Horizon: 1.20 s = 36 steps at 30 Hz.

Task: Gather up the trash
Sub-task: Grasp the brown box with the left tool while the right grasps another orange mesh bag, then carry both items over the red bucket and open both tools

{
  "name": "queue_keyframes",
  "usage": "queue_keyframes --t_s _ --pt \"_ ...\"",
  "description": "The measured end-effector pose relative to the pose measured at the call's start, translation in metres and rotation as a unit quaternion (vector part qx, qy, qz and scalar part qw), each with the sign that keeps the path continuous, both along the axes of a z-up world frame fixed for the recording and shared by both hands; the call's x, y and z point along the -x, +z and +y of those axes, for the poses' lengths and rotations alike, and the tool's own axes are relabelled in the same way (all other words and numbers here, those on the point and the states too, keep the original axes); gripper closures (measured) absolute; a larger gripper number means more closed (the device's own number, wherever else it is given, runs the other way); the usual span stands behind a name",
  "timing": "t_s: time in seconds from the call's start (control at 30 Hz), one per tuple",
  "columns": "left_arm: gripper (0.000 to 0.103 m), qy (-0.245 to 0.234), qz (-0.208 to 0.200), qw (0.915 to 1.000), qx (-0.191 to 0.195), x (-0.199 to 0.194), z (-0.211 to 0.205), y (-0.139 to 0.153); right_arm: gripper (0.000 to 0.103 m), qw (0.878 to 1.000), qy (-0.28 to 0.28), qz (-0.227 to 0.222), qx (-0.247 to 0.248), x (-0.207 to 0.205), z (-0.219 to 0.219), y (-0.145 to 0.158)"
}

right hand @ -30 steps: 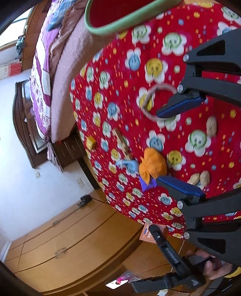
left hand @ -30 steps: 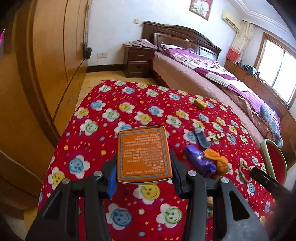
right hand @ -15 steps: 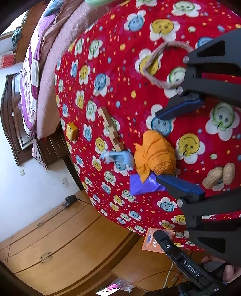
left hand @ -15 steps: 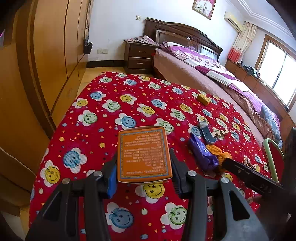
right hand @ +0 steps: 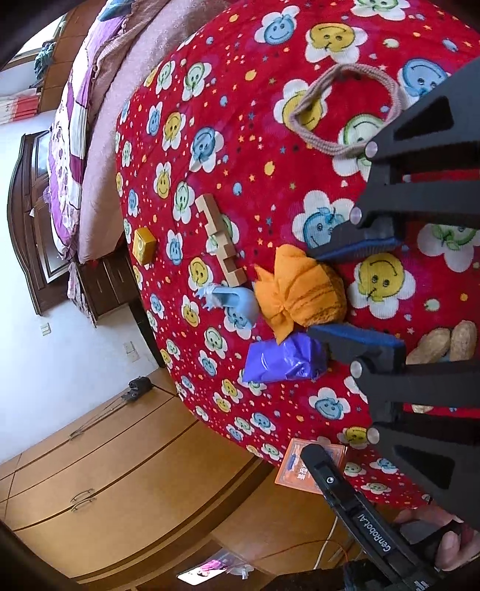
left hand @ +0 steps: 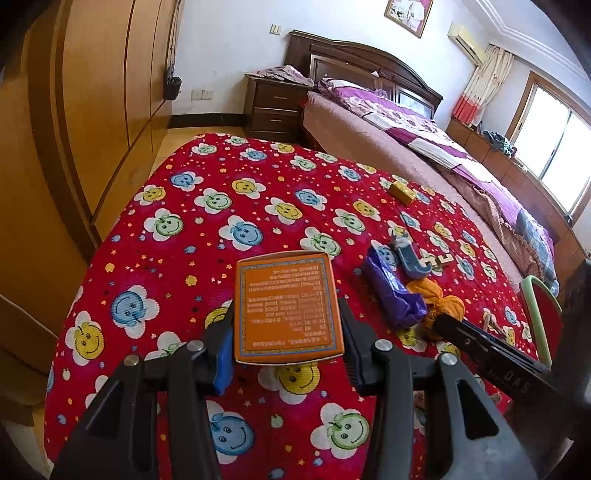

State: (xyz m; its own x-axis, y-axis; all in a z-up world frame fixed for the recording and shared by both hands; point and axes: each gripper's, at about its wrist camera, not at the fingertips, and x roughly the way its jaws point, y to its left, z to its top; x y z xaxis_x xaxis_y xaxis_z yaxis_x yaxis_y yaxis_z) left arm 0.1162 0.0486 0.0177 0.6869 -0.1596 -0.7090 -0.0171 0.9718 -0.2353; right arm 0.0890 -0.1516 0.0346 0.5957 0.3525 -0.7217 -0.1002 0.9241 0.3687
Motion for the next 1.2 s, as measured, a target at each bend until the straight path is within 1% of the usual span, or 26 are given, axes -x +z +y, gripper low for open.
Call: queue_keyframes --t_s 0.17,0.27,0.57,0.77,1.2 --pt "0.055 0.002 -0.007 0.9999 0.011 0.009 -0.002 0.008 0.068 1.000 -0.010 -0.015 -0.020 0.016 -0.008 0.012" --pt "0.055 -0.005 -0.008 0.9998 0.016 0.013 -0.006 0.012 0.068 0.999 -0.012 -0.029 -0.029 0.029 -0.013 0.023" --pt "0.055 -0.029 -0.028 0.9990 0.019 0.033 -0.023 0.035 0.068 0.997 -0.025 -0.069 -0.027 0.064 -0.028 0.056" --pt "0.055 -0.053 -0.045 0.9974 0.020 0.050 -0.039 0.053 0.068 0.995 -0.040 -0.092 -0.023 0.085 -0.044 0.072" --pt "0.055 -0.109 -0.085 0.9904 0.010 0.091 -0.083 0.088 0.068 0.985 -0.093 -0.145 -0.024 0.137 -0.099 0.102"
